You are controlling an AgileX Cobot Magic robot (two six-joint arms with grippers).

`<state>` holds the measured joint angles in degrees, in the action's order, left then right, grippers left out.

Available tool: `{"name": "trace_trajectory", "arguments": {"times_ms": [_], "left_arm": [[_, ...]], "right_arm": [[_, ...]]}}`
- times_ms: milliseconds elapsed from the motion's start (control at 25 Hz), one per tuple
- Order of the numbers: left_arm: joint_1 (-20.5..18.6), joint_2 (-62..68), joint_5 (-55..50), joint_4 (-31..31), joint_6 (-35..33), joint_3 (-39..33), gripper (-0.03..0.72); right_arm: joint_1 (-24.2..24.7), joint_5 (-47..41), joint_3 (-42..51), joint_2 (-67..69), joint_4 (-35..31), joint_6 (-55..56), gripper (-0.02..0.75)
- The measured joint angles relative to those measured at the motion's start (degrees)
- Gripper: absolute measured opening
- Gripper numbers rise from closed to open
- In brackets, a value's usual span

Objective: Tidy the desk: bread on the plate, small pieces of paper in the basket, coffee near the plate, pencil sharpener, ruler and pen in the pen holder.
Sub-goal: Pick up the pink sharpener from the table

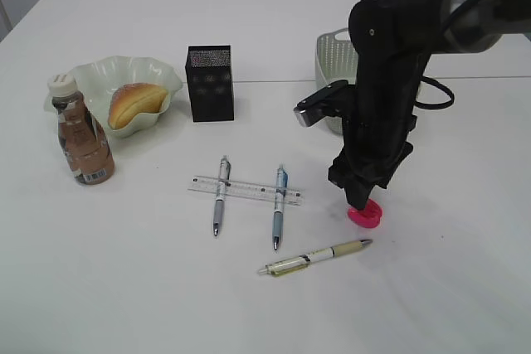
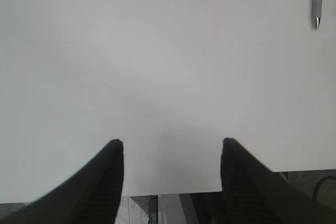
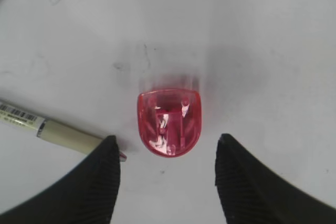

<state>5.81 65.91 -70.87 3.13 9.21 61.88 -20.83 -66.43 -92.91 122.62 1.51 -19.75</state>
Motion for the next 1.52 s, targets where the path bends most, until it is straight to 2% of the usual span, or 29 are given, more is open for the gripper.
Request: {"name": "trace_trajectory", "arguments": {"times_ms": [320, 1520], "left_arm": [[0.0, 0.0, 0.0, 0.0, 0.0, 0.0, 0.433], [0.0, 0.0, 0.0, 0.0, 0.0, 0.0, 0.433]], "right_arm": [[0.0, 0.5, 0.0, 2.5, 1.8, -0.2, 0.422], [0.0, 3.0, 0.0, 5.5, 1.3, -0.3, 0.407]]}}
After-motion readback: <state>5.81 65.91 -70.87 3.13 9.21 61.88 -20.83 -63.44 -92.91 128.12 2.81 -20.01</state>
